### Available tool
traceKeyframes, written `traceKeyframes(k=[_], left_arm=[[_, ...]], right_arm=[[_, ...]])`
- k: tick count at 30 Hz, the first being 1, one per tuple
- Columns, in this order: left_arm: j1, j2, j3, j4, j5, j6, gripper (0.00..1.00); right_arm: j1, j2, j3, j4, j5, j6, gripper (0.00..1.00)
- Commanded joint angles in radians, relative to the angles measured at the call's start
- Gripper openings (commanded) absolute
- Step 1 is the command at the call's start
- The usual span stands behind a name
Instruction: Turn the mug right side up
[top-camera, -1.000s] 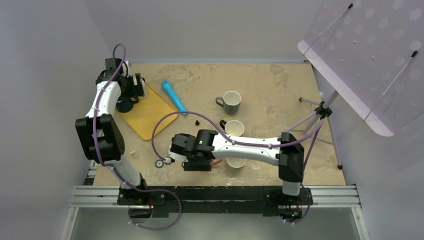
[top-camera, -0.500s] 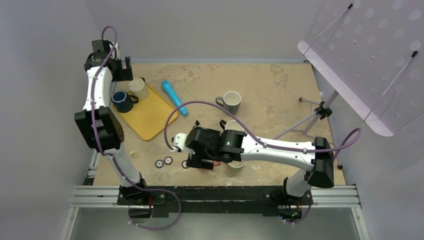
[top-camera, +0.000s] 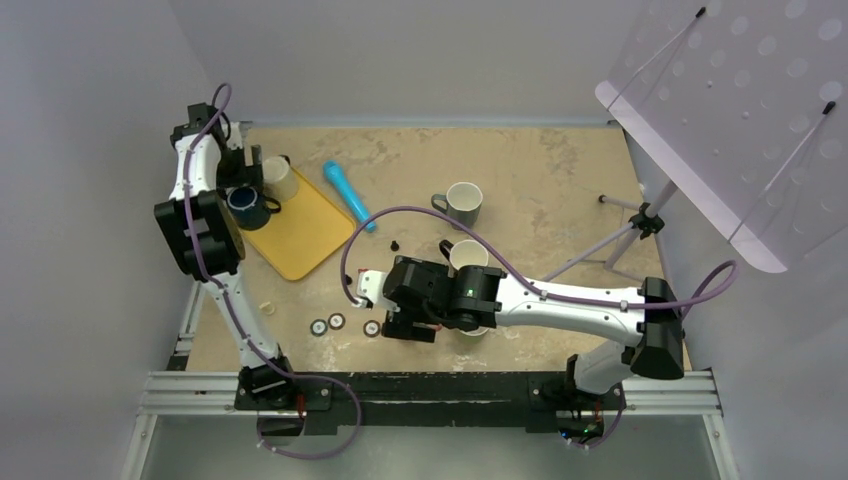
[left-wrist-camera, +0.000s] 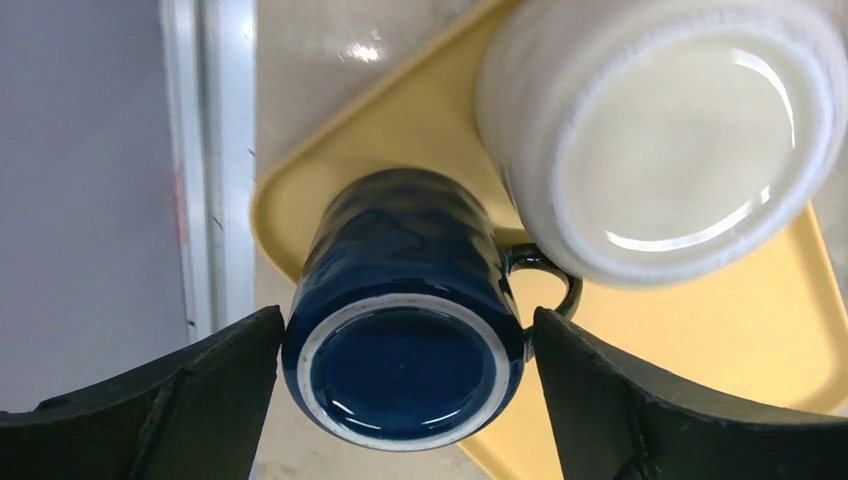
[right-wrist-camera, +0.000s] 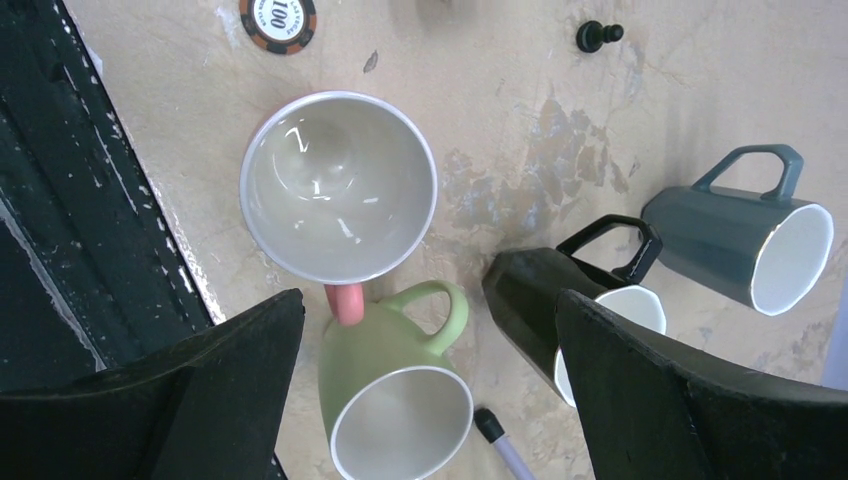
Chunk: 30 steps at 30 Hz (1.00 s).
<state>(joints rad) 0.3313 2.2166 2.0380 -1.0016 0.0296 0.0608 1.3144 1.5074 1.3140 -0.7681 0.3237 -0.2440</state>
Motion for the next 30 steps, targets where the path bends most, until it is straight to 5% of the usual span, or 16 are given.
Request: traceKeyframes(k=[1,7,10,16,20,24,26,30], left_arm=[[-0.003,-0.121,-0.122,-0.01,0.071,0.057,0.93],[-0.017,-0.226,-0.261,-0.031,0.19,0.203,0.84],[-0.039,-0.309,-0.297,0.017,0.149,0.29,0.99],[-0.073,-0.417,-0.222,0.045,0.172,0.486,1.0],[-0.158,-0.461,-0.269,-0.142,0.238,0.865,1.0],[-0.312,-0.599,-0.602,-0.006,0.045,1.278,0.96],[-0.318,-0.646,-0.698,-0.006,0.082,1.464,0.95],[-0.323,-0.669,-0.778,0.076,0.152,1.596,0.93]], right_arm=[[-0.001,-0.042,0.008,0.039,0.003,-0.006,0.98],[-0.001,-0.048,0.008,0.038,0.006,-0.008,0.98],[-0.001,-0.039,0.014,0.036,-0.005,-0.016,0.98],[0.0,-0.005,0.02,0.019,-0.011,-0.022,0.98],[-0.001,-0.006,0.018,0.02,-0.02,-0.029,0.98],[-0.001,0.002,0.022,0.032,-0.027,-0.035,0.98],[0.0,0.01,0.022,0.035,-0.03,-0.032,0.98],[0.0,0.03,0.022,0.038,-0.041,-0.025,0.98]])
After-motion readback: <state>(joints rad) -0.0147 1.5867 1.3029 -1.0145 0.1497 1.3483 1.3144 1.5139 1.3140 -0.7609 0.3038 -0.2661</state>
